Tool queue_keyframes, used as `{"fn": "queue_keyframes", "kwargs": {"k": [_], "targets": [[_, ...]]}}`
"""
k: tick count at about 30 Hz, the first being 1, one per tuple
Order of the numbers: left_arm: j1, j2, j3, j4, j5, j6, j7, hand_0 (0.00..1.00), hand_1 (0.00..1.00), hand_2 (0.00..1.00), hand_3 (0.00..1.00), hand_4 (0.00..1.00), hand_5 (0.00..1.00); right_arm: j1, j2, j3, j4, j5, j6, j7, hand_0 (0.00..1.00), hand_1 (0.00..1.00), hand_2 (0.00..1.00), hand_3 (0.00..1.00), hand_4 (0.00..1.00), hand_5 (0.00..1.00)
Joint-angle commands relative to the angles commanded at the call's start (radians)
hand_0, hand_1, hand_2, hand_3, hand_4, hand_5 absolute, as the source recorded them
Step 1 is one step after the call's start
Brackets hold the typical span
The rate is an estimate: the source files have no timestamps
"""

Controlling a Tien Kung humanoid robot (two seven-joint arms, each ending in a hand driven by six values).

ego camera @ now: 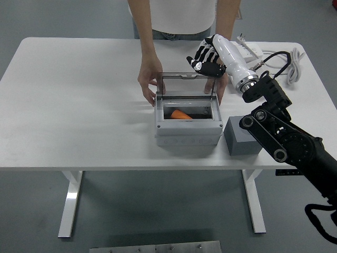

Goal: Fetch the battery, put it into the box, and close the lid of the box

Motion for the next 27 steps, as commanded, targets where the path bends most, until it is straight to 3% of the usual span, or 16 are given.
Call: {"fn": "queue_keyframes", "kwargs": {"k": [3, 4, 27], "targets": [[-0.002, 0.0, -0.002, 0.0, 0.004, -0.002, 0.0, 0.632, 0.698, 0.573, 0.541, 0.5, 0.002, 0.003, 0.008, -0.019, -0.019, 0.003, -0.002, 0.001, 0.588, 0.414, 0.47, 0.433, 0.8, 0.629], [-0.002, -0.001, -0.002, 0.0, 0.006, -0.003, 0.001, 0.632, 0.698, 0.573, 0.541, 0.5, 0.002, 0.004, 0.011, -0.023, -0.024, 0.002, -0.002, 0.001, 0.668, 0.511, 0.558, 0.494, 0.84, 0.721], [-0.021, -0.002, -0.014, -0.002, 0.03, -0.021, 0.005, 0.632, 0.698, 0.573, 0.541, 0.5, 0.002, 0.021, 0.032, -0.071, -0.074, 0.001, -0.001, 0.004, 0.679, 0.517, 0.563, 0.499, 0.874, 0.774]]}}
